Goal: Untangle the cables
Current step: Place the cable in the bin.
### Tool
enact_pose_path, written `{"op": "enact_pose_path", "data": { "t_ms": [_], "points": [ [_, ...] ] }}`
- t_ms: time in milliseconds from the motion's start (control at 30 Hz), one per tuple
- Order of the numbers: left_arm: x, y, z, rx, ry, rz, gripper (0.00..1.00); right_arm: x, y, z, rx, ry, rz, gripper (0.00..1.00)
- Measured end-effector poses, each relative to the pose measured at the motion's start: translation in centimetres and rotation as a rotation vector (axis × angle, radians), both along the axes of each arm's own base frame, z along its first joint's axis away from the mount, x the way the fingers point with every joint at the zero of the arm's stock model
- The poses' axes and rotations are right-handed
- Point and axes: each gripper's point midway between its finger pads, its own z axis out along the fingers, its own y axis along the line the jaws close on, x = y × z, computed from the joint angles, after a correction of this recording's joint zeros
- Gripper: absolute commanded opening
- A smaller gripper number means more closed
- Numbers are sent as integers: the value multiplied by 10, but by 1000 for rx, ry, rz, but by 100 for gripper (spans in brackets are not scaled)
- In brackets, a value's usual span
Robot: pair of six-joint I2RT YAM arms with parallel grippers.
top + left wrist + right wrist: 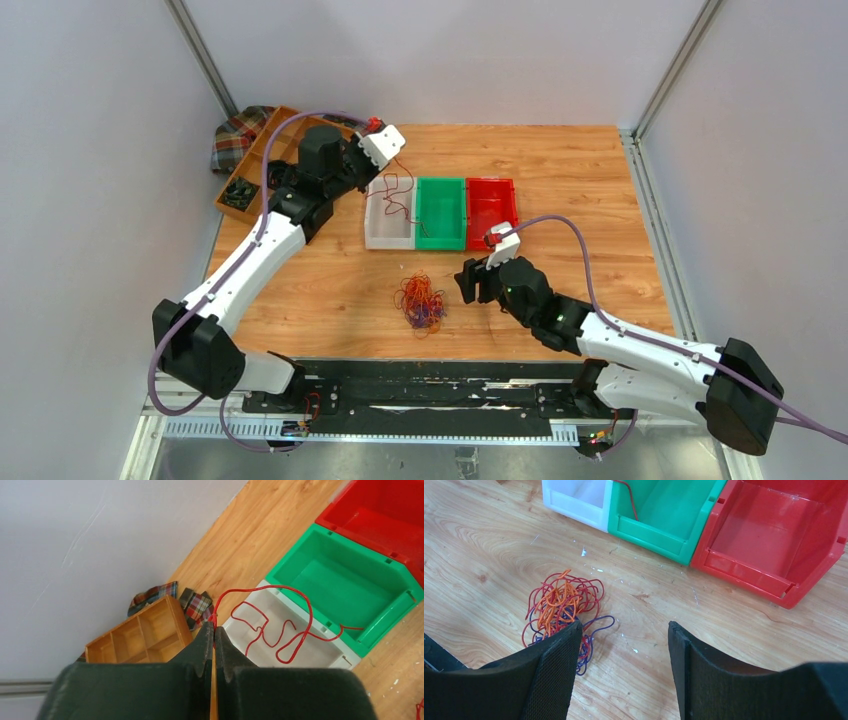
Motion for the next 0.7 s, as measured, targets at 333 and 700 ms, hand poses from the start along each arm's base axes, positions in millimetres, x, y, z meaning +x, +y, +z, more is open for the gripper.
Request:
{"op": "enact_pose_path", "data": {
  "t_ms": [333, 700],
  "points": [
    [22, 50, 10, -101, 27, 214, 0, 0, 1, -3, -2, 10, 1, 63],
    [22, 62, 13, -270, 89, 262, 0, -1, 2, -12, -24, 27, 5, 63]
  ]
}}
